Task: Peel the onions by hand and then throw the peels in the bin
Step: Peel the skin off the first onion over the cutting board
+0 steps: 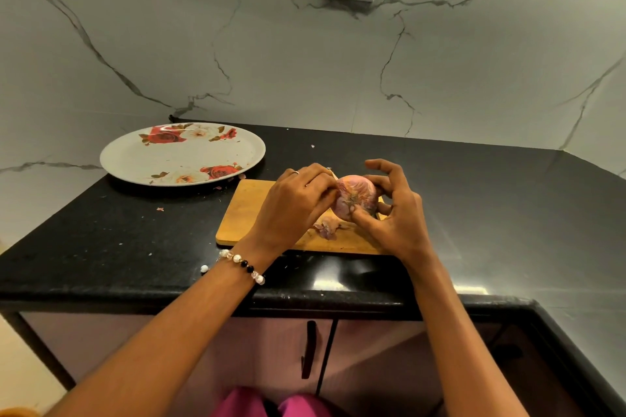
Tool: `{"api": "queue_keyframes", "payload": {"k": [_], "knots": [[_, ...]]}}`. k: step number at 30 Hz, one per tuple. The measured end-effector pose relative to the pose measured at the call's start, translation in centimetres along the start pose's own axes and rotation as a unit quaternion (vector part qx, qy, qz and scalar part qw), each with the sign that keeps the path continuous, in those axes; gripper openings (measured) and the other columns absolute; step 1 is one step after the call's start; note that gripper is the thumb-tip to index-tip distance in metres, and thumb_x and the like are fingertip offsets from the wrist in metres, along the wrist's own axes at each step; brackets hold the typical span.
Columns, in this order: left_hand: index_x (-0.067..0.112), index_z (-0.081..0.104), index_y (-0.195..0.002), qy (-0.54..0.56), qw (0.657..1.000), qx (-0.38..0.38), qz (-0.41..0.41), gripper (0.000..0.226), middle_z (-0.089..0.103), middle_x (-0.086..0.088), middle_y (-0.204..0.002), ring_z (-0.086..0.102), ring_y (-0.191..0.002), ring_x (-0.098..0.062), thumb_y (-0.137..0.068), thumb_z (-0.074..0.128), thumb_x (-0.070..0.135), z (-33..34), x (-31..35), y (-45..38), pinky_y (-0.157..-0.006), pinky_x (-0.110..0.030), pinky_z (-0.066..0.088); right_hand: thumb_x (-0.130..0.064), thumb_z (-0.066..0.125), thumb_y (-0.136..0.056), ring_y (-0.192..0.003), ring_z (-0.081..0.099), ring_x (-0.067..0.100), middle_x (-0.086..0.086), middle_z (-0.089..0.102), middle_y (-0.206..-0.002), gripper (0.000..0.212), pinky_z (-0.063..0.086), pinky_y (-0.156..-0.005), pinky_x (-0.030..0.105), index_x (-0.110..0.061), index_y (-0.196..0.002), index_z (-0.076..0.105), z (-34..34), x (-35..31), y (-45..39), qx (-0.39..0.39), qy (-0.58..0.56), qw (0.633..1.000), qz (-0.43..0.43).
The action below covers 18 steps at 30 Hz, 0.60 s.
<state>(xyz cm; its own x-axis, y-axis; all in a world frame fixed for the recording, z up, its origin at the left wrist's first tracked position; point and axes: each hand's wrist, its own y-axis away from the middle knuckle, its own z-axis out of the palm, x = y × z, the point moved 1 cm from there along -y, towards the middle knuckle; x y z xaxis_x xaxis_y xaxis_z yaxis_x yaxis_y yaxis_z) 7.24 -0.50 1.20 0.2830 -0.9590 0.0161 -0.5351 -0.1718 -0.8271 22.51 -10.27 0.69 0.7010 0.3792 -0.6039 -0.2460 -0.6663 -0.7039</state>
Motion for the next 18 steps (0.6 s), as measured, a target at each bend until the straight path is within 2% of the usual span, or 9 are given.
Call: {"api": "queue_keyframes", "payload": {"k": [2, 6, 10, 15, 18], "knots": [[0.006, 0.066, -0.095, 0.000, 0.999, 0.011, -0.038, 0.027, 0.067, -0.008, -0.094, 0.064, -0.079, -0.022, -0.092, 0.049, 0.026, 0.0, -0.2, 0.0, -0.069, -0.028, 0.045, -0.034, 0.080, -0.070, -0.093, 0.066, 0.008, -0.002, 0.066, -0.106, 0.068, 0.059, -0.074, 0.028, -0.020, -0.127, 0.045, -0.1, 0.1, 0.0, 0.014, -0.002, 1.000, 0.002], [0.007, 0.066, -0.097, 0.024, 0.989, 0.053, -0.136, 0.030, 0.066, -0.008, -0.094, 0.063, -0.079, -0.022, -0.093, 0.047, 0.031, -0.3, -1.0, 0.1, -0.067, -0.040, 0.053, -0.045, 0.080, -0.069, -0.095, 0.065, 0.007, -0.008, 0.064, -0.106, 0.070, 0.060, -0.073, 0.027, -0.022, -0.126, 0.045, -0.1, -0.1, -0.1, 0.024, -0.007, 1.000, 0.014], [0.006, 0.066, -0.102, 0.044, 0.977, 0.083, -0.192, 0.022, 0.068, -0.010, -0.095, 0.065, -0.085, -0.023, -0.092, 0.057, 0.024, -0.5, -1.5, 0.3, -0.070, -0.044, 0.055, -0.049, 0.074, -0.068, -0.093, 0.063, 0.003, -0.018, 0.060, -0.104, 0.070, 0.058, -0.071, 0.024, -0.019, -0.125, 0.047, -0.2, -0.2, -0.2, 0.032, 0.005, 0.999, 0.015], [0.008, 0.067, -0.114, 0.044, 0.993, 0.032, -0.103, 0.027, 0.070, -0.009, -0.099, 0.065, -0.088, -0.024, -0.090, 0.056, 0.012, -0.2, -1.1, 0.3, -0.074, -0.043, 0.054, -0.049, 0.070, -0.067, -0.093, 0.062, -0.001, -0.019, 0.059, -0.102, 0.068, 0.058, -0.070, 0.023, -0.019, -0.123, 0.048, -0.3, -0.4, -0.1, 0.033, 0.005, 0.999, 0.019], [0.008, 0.069, -0.114, 0.041, 0.997, 0.002, -0.061, 0.034, 0.071, -0.009, -0.098, 0.065, -0.087, -0.024, -0.090, 0.050, 0.025, -0.2, -0.8, 0.3, -0.073, -0.036, 0.050, -0.045, 0.071, -0.067, -0.094, 0.062, 0.002, -0.018, 0.059, -0.104, 0.067, 0.060, -0.070, 0.029, -0.019, -0.124, 0.048, -0.2, -0.3, -0.1, 0.025, 0.005, 0.999, 0.020]]}}
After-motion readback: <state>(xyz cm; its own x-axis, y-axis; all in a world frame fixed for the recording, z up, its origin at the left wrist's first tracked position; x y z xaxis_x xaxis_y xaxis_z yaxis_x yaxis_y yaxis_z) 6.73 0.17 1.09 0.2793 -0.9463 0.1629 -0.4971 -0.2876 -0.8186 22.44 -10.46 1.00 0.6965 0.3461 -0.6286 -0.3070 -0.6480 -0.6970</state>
